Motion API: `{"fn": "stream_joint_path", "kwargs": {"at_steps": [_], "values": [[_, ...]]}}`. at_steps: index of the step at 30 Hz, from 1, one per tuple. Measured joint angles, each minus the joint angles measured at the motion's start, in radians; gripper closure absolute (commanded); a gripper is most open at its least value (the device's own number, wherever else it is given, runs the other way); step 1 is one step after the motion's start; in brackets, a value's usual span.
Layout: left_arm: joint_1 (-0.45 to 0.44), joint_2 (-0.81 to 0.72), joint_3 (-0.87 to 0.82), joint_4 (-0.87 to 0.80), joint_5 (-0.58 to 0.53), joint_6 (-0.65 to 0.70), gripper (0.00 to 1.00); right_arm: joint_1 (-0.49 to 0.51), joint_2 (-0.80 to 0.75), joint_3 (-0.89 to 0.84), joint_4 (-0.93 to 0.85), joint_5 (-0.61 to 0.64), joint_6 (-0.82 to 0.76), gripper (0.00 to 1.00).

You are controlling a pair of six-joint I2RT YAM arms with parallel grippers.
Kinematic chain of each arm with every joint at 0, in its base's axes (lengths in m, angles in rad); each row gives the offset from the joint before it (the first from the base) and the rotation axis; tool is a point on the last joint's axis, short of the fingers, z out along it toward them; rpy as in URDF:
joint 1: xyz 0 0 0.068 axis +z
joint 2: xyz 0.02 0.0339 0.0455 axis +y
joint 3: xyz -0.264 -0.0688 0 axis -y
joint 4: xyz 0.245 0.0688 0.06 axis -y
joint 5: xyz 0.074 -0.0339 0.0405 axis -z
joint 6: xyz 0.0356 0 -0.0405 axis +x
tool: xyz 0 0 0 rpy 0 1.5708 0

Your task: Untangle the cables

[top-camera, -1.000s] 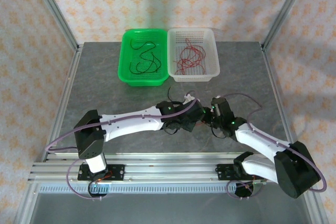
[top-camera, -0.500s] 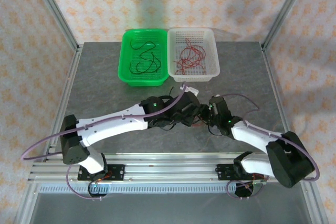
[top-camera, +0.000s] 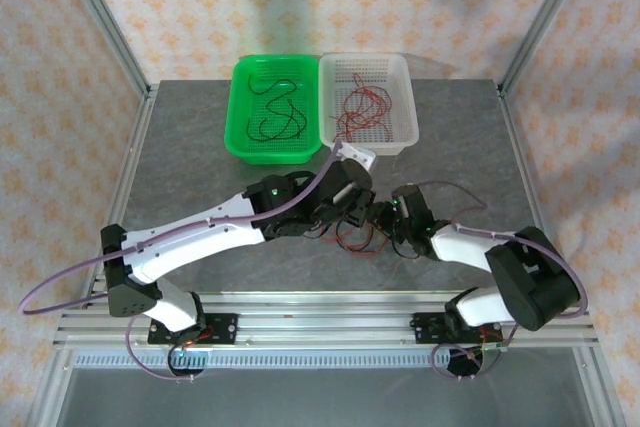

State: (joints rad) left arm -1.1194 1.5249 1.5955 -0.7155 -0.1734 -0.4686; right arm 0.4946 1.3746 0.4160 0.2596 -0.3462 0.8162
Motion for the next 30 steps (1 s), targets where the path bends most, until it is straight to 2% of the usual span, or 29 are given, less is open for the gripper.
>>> {"fn": "stream_joint_path", "kwargs": {"at_steps": [22,30], "values": [[0.006,0.0,0.351,-0.015,-0.22,0.128,1.0,0.0,0.075,-0.005,0.115,-0.011,0.014,0.68],[0.114,0.0,0.439,-0.014,-0.262,0.182,1.0,0.0,0.081,-0.011,0.138,-0.01,0.014,0.68]]}}
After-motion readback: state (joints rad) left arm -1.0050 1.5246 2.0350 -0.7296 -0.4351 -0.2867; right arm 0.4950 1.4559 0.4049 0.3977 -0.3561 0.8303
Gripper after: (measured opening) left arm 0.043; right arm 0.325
